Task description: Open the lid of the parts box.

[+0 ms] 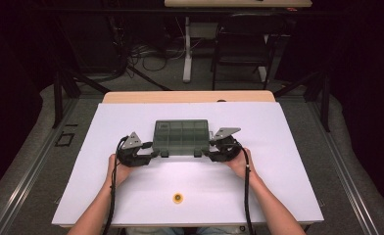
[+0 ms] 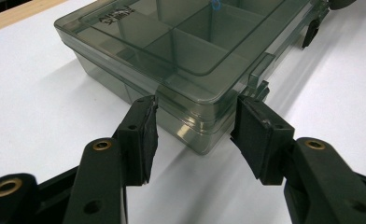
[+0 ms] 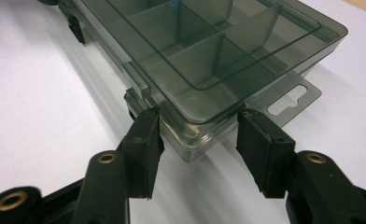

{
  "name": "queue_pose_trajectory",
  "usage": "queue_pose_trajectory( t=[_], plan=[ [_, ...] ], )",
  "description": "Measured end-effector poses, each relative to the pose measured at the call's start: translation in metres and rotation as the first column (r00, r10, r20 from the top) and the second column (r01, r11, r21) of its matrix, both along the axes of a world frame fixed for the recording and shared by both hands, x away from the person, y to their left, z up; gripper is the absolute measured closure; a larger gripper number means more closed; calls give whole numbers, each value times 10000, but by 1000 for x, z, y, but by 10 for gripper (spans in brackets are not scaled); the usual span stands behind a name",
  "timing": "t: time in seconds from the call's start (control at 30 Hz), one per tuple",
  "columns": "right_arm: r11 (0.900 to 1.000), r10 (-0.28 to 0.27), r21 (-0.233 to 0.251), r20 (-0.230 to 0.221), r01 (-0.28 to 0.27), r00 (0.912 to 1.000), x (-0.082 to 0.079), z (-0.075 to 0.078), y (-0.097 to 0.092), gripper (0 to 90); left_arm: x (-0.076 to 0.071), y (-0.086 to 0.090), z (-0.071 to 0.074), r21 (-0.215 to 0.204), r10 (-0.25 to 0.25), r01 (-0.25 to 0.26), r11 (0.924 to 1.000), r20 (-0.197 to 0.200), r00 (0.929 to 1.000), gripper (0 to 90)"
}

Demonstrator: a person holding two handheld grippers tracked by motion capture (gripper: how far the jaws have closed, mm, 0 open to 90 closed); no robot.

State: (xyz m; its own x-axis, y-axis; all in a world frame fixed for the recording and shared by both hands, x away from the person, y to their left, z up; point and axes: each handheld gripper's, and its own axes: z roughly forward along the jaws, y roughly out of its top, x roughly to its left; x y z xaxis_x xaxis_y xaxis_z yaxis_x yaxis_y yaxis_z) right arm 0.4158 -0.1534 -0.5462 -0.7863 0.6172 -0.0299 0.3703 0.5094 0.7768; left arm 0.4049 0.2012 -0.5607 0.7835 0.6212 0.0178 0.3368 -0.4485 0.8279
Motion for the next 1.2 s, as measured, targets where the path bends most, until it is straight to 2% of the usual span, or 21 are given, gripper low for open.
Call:
queue_pose_trajectory(
  t=[0.23, 0.73, 0.9, 1.07, 1.2],
  plan=[
    [10000, -32, 9, 57, 32, 10000, -1, 2, 0, 498, 0, 0, 1, 67, 25, -25, 10000, 73, 10000, 493],
    [9999, -112, 53, 180, 111, 9998, -2, 6, -1, 512, -2, 0, 2, -68, 85, -83, 9999, 177, 9998, 502],
    [9995, -196, 252, 224, 190, 9996, -3, 8, -2, 518, -2, -1, 2, -41, 87, -87, 10000, 204, 9998, 506],
    [9993, -232, 282, 242, 225, 9994, -3, 9, -3, 522, -2, -2, 3, -53, 257, -255, 9997, 331, 9991, 451],
    [9991, -277, 333, 256, 268, 9993, -3, 9, -3, 522, -4, -2, 4, -99, 639, -634, 9979, 588, 9962, 404]
  ],
)
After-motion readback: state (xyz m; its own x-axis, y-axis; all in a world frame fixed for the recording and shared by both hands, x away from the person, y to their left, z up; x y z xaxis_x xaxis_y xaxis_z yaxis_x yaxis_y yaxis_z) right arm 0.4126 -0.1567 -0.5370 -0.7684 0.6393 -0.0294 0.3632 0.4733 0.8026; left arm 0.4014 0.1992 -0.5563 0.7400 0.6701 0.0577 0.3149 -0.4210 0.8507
